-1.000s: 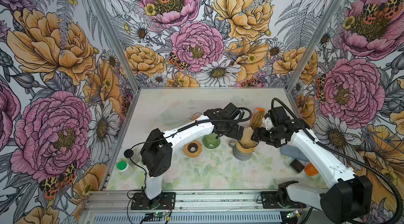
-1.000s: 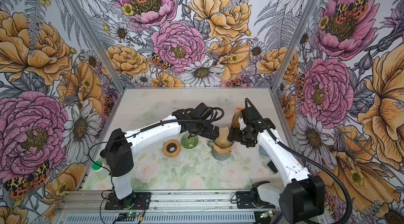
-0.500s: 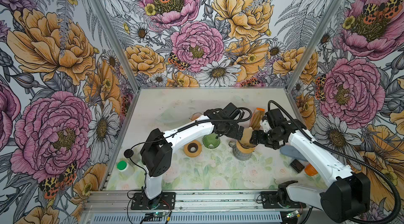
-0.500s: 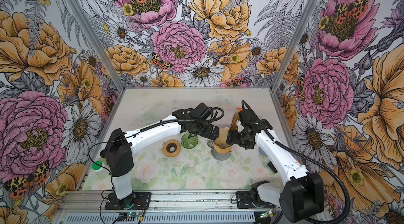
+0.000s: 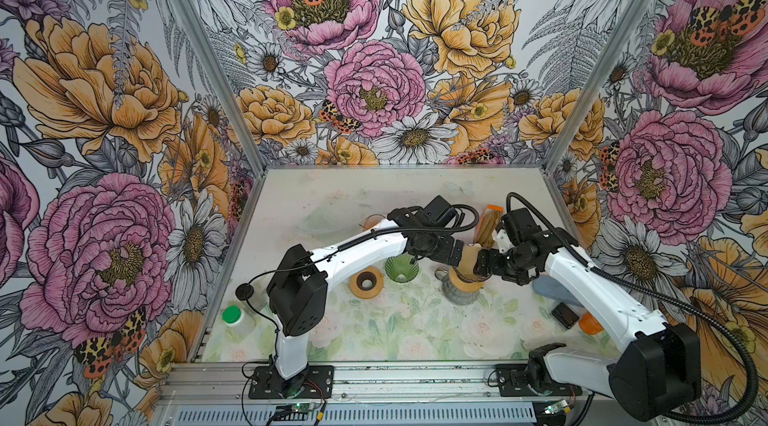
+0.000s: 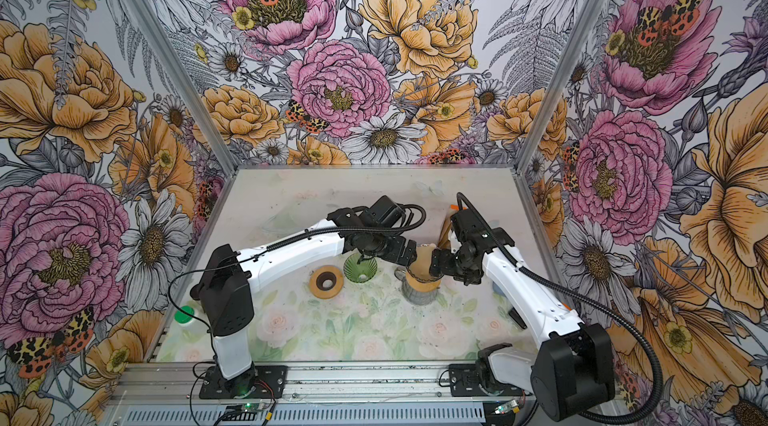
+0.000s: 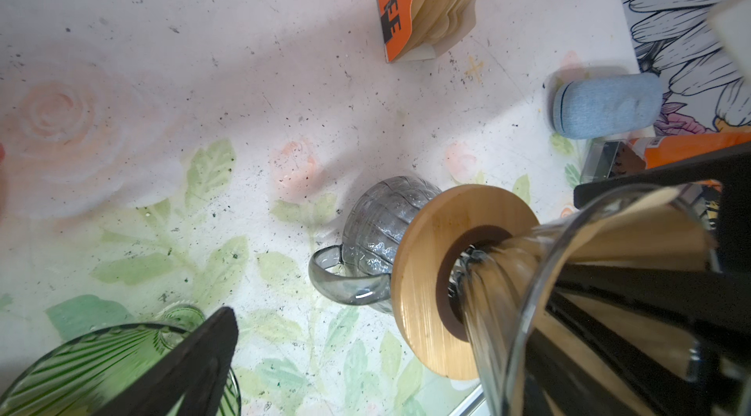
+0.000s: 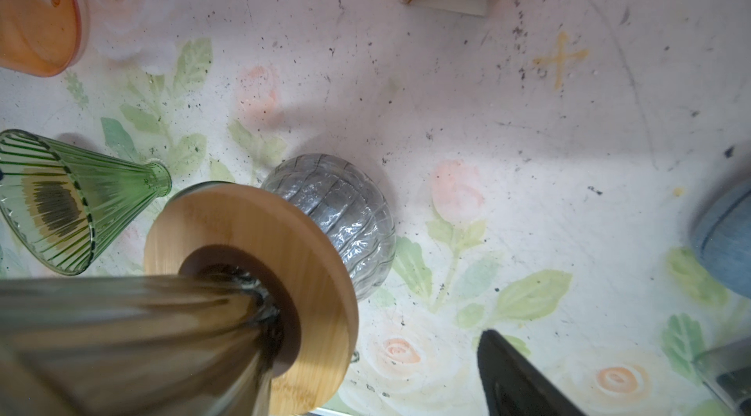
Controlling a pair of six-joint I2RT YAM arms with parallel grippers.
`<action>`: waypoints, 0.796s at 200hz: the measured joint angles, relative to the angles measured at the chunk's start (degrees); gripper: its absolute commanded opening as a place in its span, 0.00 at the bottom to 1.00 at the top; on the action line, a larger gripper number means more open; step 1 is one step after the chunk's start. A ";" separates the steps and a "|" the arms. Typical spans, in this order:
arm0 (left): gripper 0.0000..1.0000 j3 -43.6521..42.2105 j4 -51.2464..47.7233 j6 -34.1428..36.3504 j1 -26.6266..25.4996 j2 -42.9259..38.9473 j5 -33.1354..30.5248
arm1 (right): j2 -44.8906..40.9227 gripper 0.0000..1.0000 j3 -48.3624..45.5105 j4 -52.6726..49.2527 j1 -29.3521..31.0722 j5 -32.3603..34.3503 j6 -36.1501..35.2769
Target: Place the coffee filter in the dripper
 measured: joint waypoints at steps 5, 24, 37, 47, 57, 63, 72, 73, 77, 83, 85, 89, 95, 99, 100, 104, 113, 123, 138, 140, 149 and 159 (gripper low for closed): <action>0.99 -0.09 0.02 -0.02 0.00 0.00 0.00 | 0.15 0.87 0.00 0.13 0.07 0.00 0.00; 0.99 -0.39 0.15 -0.24 0.00 -0.02 0.00 | 0.52 0.86 0.00 0.37 0.33 0.00 0.00; 0.99 -0.50 0.17 -0.37 -0.15 -0.02 -0.04 | 0.74 0.86 0.00 0.61 0.48 0.00 0.00; 0.99 -0.72 0.31 -0.39 -0.15 -0.02 -0.07 | 0.96 0.86 0.00 0.72 0.66 0.00 0.00; 0.99 -0.87 0.35 -0.39 -0.15 -0.02 -0.04 | 1.09 0.86 0.00 0.76 0.72 0.00 0.02; 0.99 -1.01 0.44 -0.39 -0.15 -0.02 -0.04 | 1.18 0.86 0.00 0.79 0.79 0.00 0.04; 0.99 -1.20 0.48 -0.42 -0.15 -0.15 -0.07 | 1.31 0.86 -0.02 0.96 0.98 0.00 0.20; 0.99 -1.22 0.48 -0.39 -0.15 -0.17 -0.07 | 1.33 0.86 -0.02 0.98 0.98 0.00 0.17; 0.99 -1.33 0.55 -0.42 -0.15 -0.24 -0.07 | 1.38 0.86 -0.02 1.07 1.01 0.00 0.22; 0.99 -1.40 0.52 -0.42 -0.15 -0.33 -0.11 | 1.40 0.86 -0.07 1.20 1.09 0.00 0.26; 0.99 -1.42 0.52 -0.42 -0.15 -0.33 -0.13 | 1.40 0.86 -0.07 1.22 1.09 0.00 0.33; 0.99 -1.44 0.52 -0.39 -0.15 -0.35 -0.20 | 1.40 0.86 -0.07 1.20 1.09 0.00 0.39; 0.99 -1.44 0.52 -0.42 -0.15 -0.39 -0.22 | 1.40 0.86 -0.07 1.20 1.09 0.00 0.42; 0.99 -1.44 0.52 -0.42 -0.15 -0.39 -0.22 | 1.38 0.86 -0.07 1.22 1.09 0.00 0.46; 0.99 -1.44 0.52 -0.39 -0.15 -0.39 -0.22 | 1.38 0.86 -0.07 1.22 1.09 0.00 0.46; 0.99 -1.44 0.52 -0.39 -0.15 -0.44 -0.22 | 1.38 0.86 -0.07 1.20 1.09 -0.02 0.55; 0.99 -1.44 0.50 -0.42 -0.15 -0.48 -0.22 | 1.36 0.86 -0.07 1.20 1.09 -0.11 0.87; 0.99 -1.44 0.46 -0.42 -0.15 -0.55 -0.20 | 1.25 0.86 -0.04 1.16 1.09 -0.26 1.07; 0.99 -1.29 0.33 -0.39 -0.15 -0.59 -0.20 | 0.79 0.86 0.48 1.07 1.09 -0.72 1.49; 0.99 -1.25 0.31 -0.39 -0.15 -0.59 -0.20 | 0.70 0.86 0.63 1.05 1.09 -0.76 1.53; 0.99 -0.92 0.11 -0.39 -0.15 -0.59 -0.20 | 0.28 0.86 1.57 0.94 1.07 -0.96 1.81; 0.99 -0.55 0.07 -0.39 -0.15 -0.61 -0.17 | -0.33 0.86 2.95 0.94 1.07 -1.29 2.23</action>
